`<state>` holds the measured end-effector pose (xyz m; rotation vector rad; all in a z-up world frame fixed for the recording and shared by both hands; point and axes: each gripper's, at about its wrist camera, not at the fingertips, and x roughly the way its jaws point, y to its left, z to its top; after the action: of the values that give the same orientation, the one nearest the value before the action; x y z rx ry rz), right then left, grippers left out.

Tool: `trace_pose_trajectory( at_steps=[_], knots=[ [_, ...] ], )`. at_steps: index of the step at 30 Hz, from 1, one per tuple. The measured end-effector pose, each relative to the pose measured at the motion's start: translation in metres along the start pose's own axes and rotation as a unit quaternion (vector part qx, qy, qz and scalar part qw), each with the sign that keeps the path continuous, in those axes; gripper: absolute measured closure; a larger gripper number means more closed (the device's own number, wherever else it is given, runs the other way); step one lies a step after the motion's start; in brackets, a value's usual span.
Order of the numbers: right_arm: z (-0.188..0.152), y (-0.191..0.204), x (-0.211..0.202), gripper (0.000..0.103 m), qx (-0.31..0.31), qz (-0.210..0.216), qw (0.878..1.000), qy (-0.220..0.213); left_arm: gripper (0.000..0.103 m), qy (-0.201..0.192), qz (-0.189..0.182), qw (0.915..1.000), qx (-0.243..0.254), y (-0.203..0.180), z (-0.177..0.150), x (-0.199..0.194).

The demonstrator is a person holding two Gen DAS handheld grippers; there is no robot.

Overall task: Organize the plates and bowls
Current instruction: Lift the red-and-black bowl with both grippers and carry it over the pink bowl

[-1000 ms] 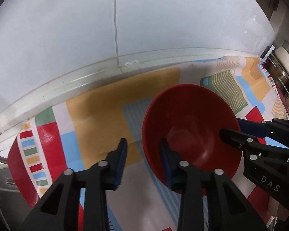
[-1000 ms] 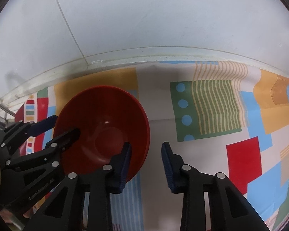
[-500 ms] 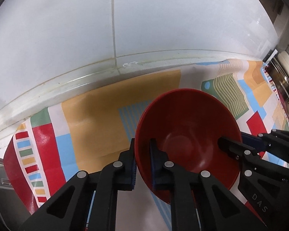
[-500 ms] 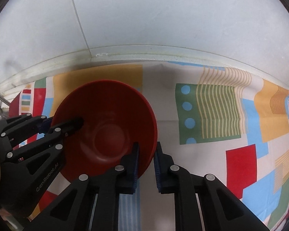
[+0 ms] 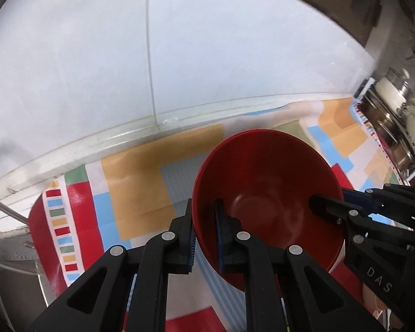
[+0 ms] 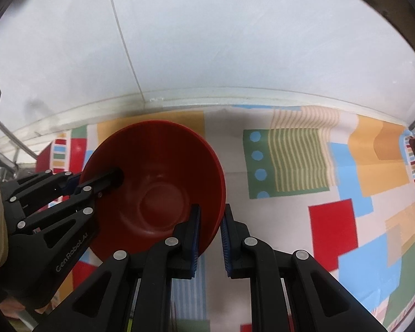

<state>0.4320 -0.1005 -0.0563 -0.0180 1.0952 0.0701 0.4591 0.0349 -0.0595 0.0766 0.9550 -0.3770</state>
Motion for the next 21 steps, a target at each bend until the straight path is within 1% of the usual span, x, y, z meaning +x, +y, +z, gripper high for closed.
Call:
trace_pose_trajectory(
  at_steps=[5, 12, 21],
  knots=[
    [-0.014, -0.003, -0.031, 0.088, 0.009, 0.002, 1.000, -0.024, 0.089, -0.017, -0.003, 0.9998, 0.012, -0.018, -0.013, -0.032],
    [-0.041, -0.010, -0.071, 0.088, 0.010, 0.004, 0.999, -0.053, 0.089, -0.044, -0.006, 0.9989, 0.016, -0.043, -0.030, -0.073],
    [-0.078, -0.031, -0.120, 0.088, 0.013, 0.019, 0.996, -0.084, 0.087, -0.074, -0.003, 0.9970, 0.023, -0.087, -0.052, -0.119]
  ],
)
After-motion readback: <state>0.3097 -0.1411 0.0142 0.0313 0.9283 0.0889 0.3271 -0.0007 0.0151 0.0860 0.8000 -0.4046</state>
